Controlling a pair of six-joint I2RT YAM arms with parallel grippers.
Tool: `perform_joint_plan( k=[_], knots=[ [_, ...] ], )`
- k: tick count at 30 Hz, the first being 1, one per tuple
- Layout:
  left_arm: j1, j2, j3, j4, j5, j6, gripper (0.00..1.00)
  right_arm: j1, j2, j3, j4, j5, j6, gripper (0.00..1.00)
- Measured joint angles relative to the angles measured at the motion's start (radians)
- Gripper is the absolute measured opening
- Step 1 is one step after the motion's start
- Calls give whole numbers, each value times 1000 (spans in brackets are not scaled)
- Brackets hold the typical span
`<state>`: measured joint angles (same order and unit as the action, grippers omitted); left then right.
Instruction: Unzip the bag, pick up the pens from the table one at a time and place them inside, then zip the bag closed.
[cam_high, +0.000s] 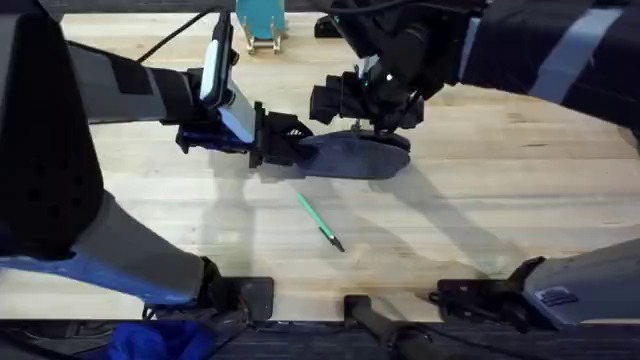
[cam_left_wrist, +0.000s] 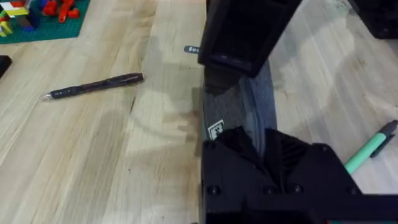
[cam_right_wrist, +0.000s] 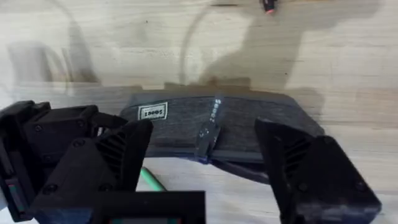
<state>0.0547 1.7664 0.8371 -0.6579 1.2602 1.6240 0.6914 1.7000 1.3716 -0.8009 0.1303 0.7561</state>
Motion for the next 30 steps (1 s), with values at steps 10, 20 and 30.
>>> perform_joint_plan(
  k=[10, 20, 30],
  knots=[
    [0, 0, 0, 0, 0, 0, 43, 2, 0, 0, -9, 0, 8, 947],
    [0, 0, 0, 0, 0, 0, 43, 13, 0, 0, -16, 1, 14, 560],
    [0, 0, 0, 0, 0, 0, 43, 14, 0, 0, -15, 1, 19, 52]
  ],
)
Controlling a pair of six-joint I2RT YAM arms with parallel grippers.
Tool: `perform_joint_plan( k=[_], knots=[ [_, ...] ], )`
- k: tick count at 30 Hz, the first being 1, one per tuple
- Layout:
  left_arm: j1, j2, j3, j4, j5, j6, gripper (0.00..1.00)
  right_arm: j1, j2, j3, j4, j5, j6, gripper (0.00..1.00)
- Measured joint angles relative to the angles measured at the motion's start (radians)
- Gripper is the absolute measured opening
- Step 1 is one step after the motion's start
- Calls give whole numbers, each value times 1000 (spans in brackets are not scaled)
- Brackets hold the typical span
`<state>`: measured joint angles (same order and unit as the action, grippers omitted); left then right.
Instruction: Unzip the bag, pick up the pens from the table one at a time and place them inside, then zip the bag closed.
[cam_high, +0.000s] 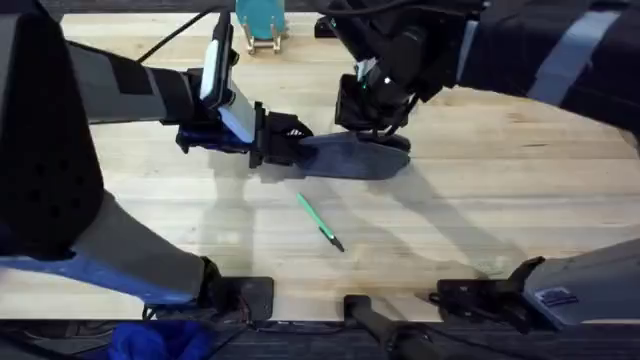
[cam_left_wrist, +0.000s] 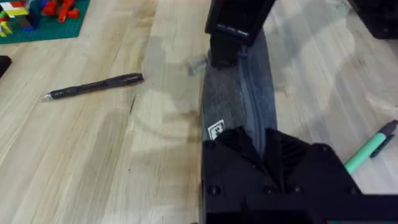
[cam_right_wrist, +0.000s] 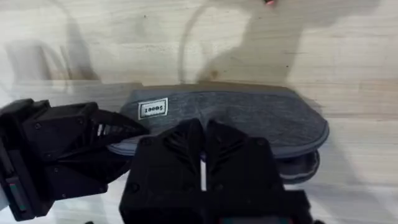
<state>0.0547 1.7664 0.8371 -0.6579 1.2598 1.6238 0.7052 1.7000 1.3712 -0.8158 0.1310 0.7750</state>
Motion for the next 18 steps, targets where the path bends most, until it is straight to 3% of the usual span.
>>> perform_joint_plan(
  k=[18],
  knots=[
    [0, 0, 0, 0, 0, 0, 43, 0, 0, 0, 0, 0, 0, 33]
  ],
)
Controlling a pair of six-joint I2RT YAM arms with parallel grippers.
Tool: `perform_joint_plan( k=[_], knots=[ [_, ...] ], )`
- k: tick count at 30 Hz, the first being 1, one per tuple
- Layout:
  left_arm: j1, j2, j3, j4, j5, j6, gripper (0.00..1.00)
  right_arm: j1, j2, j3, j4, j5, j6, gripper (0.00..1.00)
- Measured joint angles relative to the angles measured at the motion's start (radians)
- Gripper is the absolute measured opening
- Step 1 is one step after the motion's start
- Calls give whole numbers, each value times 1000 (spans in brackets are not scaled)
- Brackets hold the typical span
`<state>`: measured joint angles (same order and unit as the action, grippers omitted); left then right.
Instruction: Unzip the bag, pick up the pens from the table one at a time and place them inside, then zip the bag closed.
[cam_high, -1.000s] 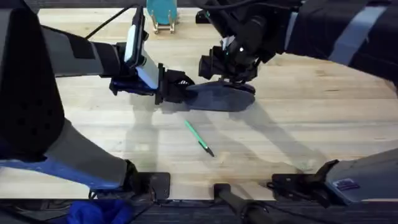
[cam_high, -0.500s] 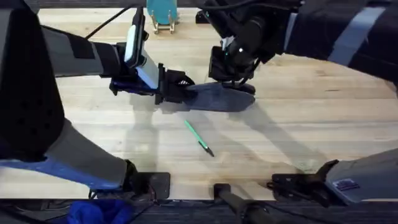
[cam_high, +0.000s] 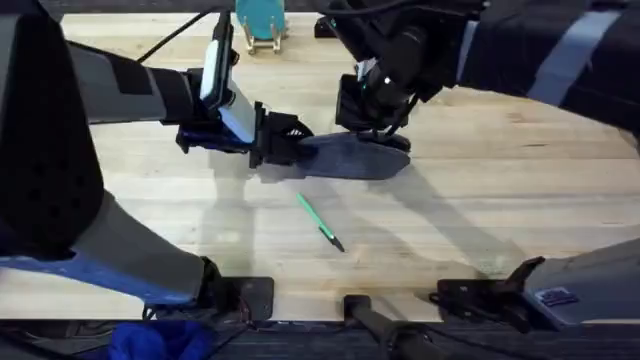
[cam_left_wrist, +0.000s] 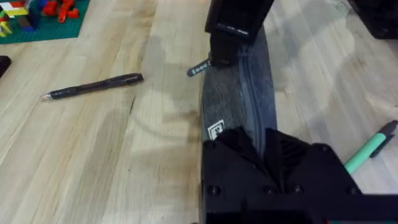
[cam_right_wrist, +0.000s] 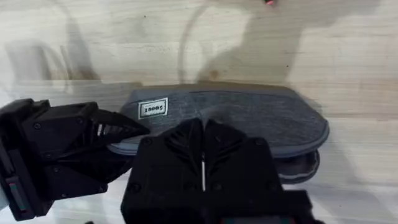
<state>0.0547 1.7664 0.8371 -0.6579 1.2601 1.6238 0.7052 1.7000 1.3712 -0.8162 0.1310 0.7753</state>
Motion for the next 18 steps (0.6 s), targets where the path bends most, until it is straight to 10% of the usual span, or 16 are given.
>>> perform_joint_plan(
  k=[18],
  knots=[
    [0, 0, 0, 0, -1, 0, 43, 48, 0, -2, 73, -19, -11, 33]
  ],
)
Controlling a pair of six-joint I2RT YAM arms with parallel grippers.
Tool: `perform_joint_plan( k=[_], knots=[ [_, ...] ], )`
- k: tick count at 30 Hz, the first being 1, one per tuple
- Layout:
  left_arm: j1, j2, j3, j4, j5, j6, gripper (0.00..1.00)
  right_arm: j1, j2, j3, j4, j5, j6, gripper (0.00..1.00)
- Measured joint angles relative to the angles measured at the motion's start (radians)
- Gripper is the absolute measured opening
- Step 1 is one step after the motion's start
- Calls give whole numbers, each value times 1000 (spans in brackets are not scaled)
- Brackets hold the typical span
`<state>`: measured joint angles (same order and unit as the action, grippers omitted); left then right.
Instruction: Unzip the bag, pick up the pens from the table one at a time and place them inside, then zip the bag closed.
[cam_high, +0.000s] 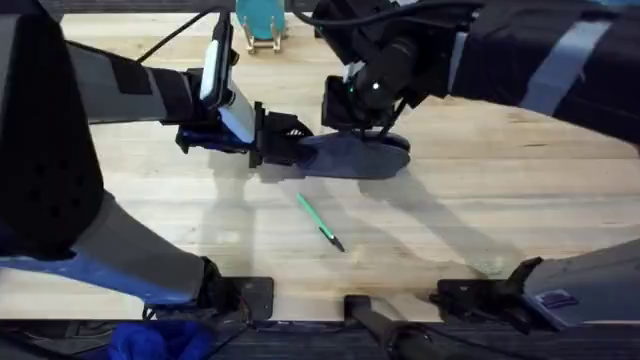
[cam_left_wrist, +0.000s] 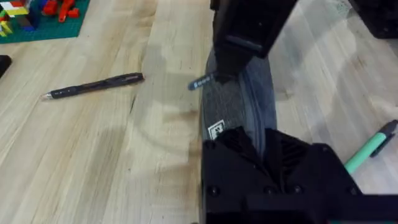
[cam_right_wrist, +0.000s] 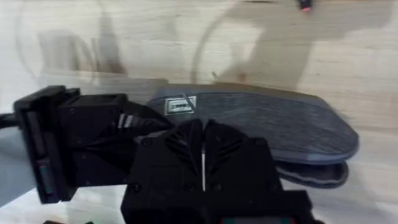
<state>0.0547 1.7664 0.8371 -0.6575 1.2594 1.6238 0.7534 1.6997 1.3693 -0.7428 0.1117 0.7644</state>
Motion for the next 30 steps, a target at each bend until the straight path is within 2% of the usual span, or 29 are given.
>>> perform_joint_plan(
  k=[15, 30],
  knots=[
    [0, 0, 0, 0, 1, 0, 43, 46, 0, -5, 103, -118, -2, 33],
    [0, 0, 0, 0, 1, 0, 43, 78, 0, -7, 143, -133, -8, 32]
  ],
)
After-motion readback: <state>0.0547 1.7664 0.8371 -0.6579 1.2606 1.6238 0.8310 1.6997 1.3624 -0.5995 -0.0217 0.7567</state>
